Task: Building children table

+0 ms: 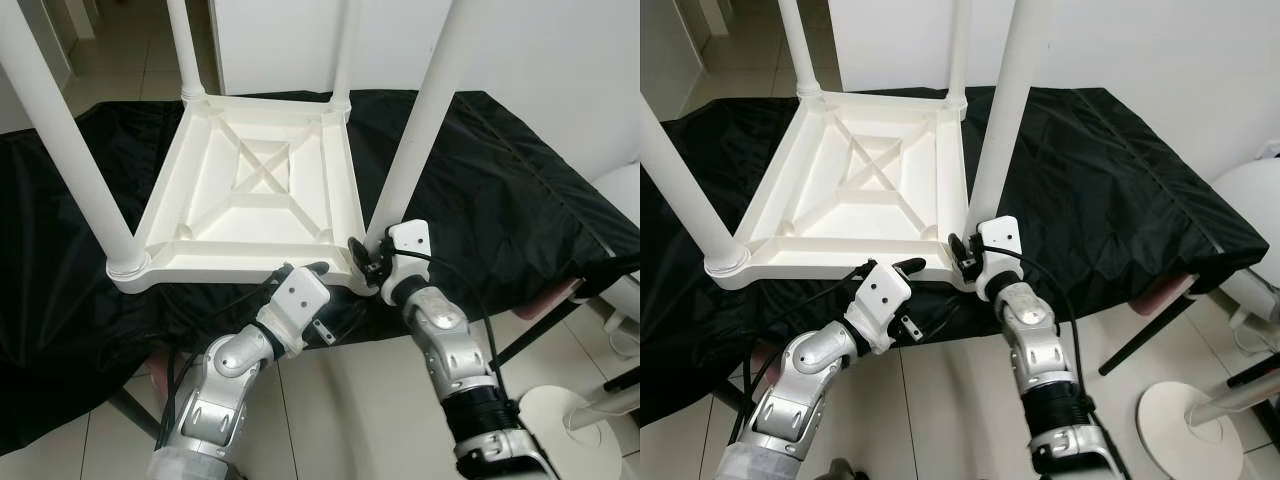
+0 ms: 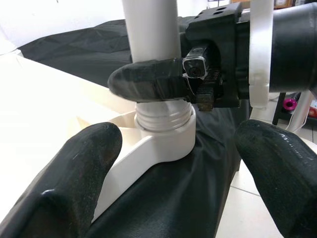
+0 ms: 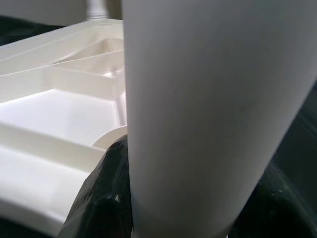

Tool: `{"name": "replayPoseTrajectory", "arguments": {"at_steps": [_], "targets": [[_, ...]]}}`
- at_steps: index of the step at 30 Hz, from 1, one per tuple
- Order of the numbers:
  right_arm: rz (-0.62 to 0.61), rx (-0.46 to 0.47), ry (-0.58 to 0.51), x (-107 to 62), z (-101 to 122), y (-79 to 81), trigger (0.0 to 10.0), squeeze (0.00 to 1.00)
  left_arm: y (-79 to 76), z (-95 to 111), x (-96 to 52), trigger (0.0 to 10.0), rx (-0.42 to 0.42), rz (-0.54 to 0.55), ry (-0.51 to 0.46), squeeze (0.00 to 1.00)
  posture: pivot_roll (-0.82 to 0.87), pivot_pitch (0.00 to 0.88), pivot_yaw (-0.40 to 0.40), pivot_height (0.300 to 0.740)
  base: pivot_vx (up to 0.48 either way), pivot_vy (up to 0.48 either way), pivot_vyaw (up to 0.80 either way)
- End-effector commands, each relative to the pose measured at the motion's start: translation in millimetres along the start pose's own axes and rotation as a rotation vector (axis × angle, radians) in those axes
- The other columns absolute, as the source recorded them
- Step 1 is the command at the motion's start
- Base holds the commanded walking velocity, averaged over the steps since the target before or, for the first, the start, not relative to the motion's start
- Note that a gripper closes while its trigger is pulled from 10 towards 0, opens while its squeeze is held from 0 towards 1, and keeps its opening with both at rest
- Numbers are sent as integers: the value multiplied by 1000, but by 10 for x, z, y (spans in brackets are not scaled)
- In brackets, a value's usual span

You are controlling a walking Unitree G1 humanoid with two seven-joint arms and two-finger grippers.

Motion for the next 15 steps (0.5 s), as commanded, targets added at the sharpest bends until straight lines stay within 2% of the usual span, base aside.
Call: {"name": "replayPoseTrajectory", "arguments": {"at_steps": [1, 2, 3, 5, 13, 14, 15], "targets": [[-105, 1, 45, -52, -76, -116, 10000, 0, 100, 18, -14, 10000, -10, 107, -17, 0, -46, 78, -45, 740, 0, 0, 0], [-161, 26, 45, -87, -23, -27, 10000, 0, 110, 18, -13, 10000, -10, 111, -17, 0, -42, 79, -47, 740, 0, 0, 0], [-161, 26, 45, -87, -23, -27, 10000, 0, 110, 18, -13, 10000, -10, 111, -17, 0, -42, 79, -47, 740, 0, 0, 0], [-153, 54, 41, -91, 25, 80, 10000, 0, 115, 23, -14, 10000, -10, 114, -18, 0, -41, 80, -44, 740, 0, 0, 0], [-164, 64, 26, -100, 104, 44, 10000, 0, 109, 21, -12, 10000, -10, 110, -17, 0, -45, 81, -40, 740, 0, 0, 0], [-161, 70, 24, -104, 117, 57, 10000, 306, 115, 24, -10, 10000, -10, 111, -17, 0, -44, 81, -41, 740, 0, 0, 0], [-166, 75, 21, -107, 131, 51, 10000, 1000, 121, 27, -8, 10000, -9, 112, -18, 0, -44, 80, -41, 740, 0, 0, 0]]}}
Point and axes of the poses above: a point about 5 cm out from each wrist's last joint towards the gripper, its own x axis pointing out of the wrist towards the gripper, its own z axis along the axis of the wrist's last joint, y = z × x, the point moved 5 cm from there along x, pointing out of the wrist towards the gripper, and after that the axes turned 11 degrees about -x, right-handed, at the moved point
